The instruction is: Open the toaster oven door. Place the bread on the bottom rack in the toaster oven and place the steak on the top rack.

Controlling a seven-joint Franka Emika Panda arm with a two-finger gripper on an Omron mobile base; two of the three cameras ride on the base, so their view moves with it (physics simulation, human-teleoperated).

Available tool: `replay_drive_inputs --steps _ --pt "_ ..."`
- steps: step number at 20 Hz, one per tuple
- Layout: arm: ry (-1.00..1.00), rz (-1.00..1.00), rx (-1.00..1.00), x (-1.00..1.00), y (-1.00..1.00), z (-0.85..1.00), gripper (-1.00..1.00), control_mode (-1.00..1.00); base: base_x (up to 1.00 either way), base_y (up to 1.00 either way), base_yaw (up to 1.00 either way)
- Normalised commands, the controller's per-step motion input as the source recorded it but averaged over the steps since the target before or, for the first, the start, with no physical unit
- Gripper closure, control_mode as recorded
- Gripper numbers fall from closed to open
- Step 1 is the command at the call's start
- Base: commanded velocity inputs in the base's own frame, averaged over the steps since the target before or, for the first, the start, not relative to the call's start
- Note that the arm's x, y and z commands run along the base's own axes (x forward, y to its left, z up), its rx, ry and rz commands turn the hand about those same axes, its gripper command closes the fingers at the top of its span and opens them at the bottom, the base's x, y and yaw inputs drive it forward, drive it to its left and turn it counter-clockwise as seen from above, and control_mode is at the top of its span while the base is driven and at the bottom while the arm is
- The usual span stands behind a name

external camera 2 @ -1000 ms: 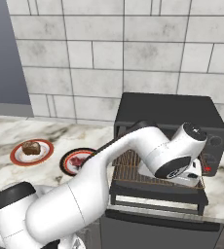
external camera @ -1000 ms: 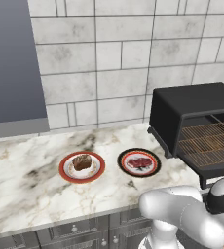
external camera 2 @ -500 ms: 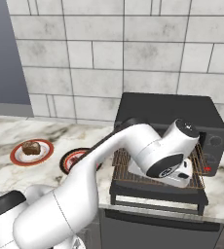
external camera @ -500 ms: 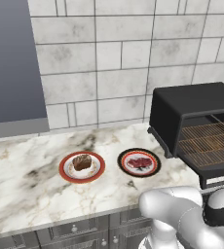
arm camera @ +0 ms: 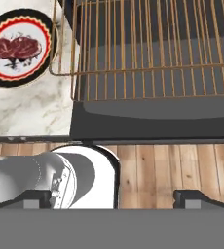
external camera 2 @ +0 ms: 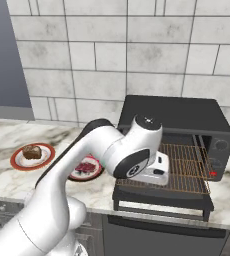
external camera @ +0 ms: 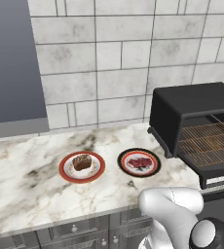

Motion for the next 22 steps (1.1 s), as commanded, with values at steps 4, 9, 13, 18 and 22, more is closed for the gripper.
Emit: replay_drive_inputs --steps 4,9,13,18,22 --pt "0.00 0.00 -0.16 0.00 0.49 0.17 -1.00 -1.00 0.00 0.00 0.00" --pt "0.00 0.00 -0.14 0.00 0.38 0.16 -1.00 -1.00 0.00 0.00 0.00" --pt "0.00 0.00 -0.09 0.00 0.33 0.10 -1.00 -1.00 0.00 0.00 0.00" --pt "0.00 -0.01 -0.02 0.00 0.28 0.14 -1.00 -1.00 0.00 0.00 0.00" --pt "0.00 -0.03 0.00 0.00 0.25 0.11 -1.00 -1.00 0.00 0.00 0.00"
